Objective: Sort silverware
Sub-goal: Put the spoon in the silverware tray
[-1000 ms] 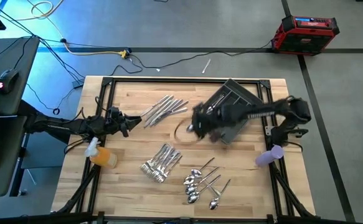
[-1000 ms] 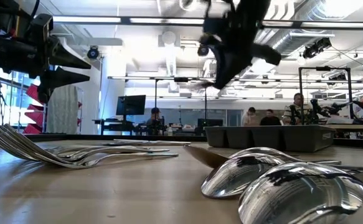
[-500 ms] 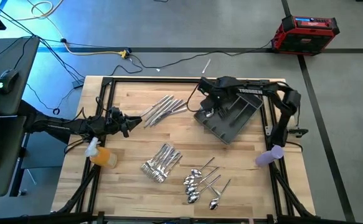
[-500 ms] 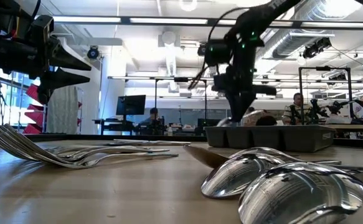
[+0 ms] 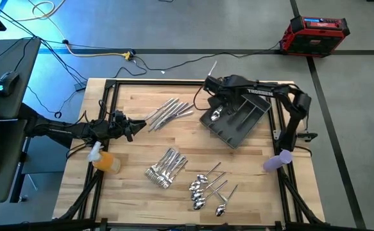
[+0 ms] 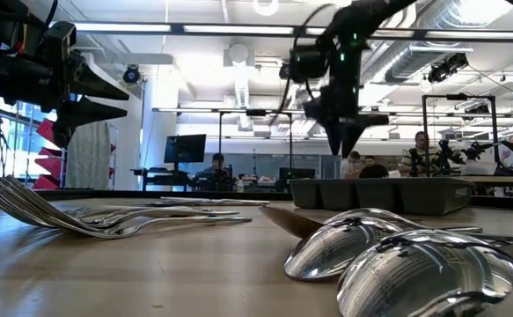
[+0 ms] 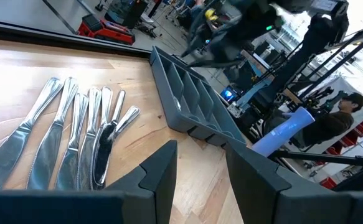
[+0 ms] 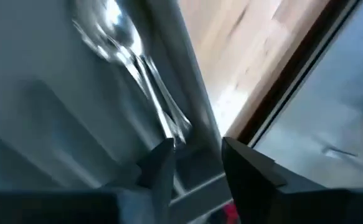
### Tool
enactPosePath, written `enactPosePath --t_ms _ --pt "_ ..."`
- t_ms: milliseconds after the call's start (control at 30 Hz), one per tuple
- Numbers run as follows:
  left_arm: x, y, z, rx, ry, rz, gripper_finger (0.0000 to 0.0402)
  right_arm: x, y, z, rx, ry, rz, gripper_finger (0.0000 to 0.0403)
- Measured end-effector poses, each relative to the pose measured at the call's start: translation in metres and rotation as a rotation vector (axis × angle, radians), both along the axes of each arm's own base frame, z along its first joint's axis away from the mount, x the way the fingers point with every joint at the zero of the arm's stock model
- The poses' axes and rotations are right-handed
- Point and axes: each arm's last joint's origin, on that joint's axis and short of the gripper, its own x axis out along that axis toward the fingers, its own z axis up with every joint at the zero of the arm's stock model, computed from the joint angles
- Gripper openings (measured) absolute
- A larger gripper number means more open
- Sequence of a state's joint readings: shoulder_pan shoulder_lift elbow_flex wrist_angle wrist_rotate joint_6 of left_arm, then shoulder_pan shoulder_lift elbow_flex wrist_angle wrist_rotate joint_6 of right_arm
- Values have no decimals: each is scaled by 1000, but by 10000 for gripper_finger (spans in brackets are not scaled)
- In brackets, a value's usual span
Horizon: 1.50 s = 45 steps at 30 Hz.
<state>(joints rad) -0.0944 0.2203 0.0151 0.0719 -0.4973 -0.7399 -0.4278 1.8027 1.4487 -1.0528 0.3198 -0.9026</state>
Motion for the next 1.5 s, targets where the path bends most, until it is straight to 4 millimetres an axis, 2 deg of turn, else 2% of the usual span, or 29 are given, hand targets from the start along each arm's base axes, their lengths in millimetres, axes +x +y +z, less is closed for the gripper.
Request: enactPosePath --t_ms 133,267,400,567,633,733,867,967,1133,1267,1500 --pt "0 0 0 -2 0 0 119 2 33 26 175 -123 -83 142" --pt "0 0 0 -8 -3 1 119 8 80 32 431 -189 -94 139" --pt "0 0 0 -8 -3 1 119 17 135 17 542 -189 -159 134" --pt "0 0 0 -8 -3 1 119 15 199 -12 623 -216 -556 133" --pt "0 0 0 -8 -3 1 119 13 221 -24 671 -228 -640 133" --pt "0 0 0 -8 -1 3 119 9 252 -36 733 -270 -656 140" --pt "0 0 0 -7 -2 7 119 5 286 -44 763 -392 -607 170" --pt "0 0 0 -7 -2 7 119 1 302 -51 731 -445 -599 199" --pt "0 0 0 -7 -2 7 119 3 314 -75 643 -469 -664 231" --pt "0 0 0 -7 -3 8 119 6 316 -90 619 -452 -688 232" --pt "0 0 0 -7 -3 9 119 9 317 -104 599 -436 -726 220"
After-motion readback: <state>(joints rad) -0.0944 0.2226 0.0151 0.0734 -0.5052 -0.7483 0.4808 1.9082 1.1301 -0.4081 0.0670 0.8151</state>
